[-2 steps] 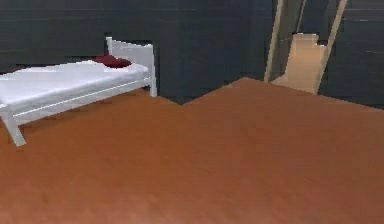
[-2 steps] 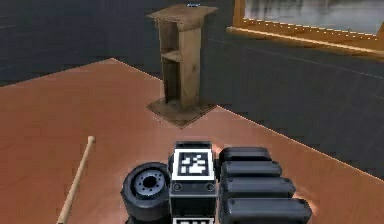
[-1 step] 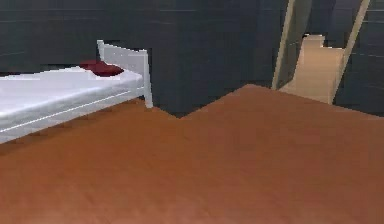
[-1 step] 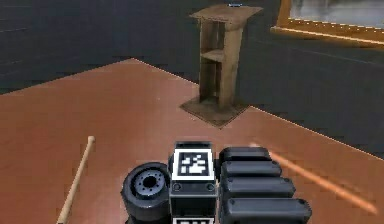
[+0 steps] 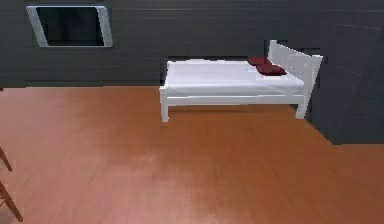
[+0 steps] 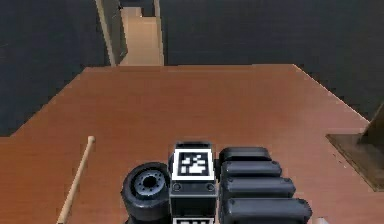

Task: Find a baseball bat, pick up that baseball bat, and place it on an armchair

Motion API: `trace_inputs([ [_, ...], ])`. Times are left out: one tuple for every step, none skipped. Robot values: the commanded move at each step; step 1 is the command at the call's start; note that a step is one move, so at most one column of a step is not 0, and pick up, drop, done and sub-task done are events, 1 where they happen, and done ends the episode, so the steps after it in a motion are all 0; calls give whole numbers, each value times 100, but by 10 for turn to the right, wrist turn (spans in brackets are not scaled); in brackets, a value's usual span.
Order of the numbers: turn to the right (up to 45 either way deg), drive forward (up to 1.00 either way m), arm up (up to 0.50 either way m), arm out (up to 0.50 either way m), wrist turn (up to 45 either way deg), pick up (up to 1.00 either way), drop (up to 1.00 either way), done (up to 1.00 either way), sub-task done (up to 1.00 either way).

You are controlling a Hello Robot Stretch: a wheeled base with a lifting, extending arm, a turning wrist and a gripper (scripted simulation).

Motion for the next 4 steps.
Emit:
trace_inputs([
  [0, 85, 0, 0, 0, 0, 0, 0, 0],
  [-450, 0, 0, 0, 0, 0, 0, 0, 0],
  [-60, 0, 0, 0, 0, 0, 0, 0, 0],
  [0, 100, 0, 0, 0, 0, 0, 0, 0],
])
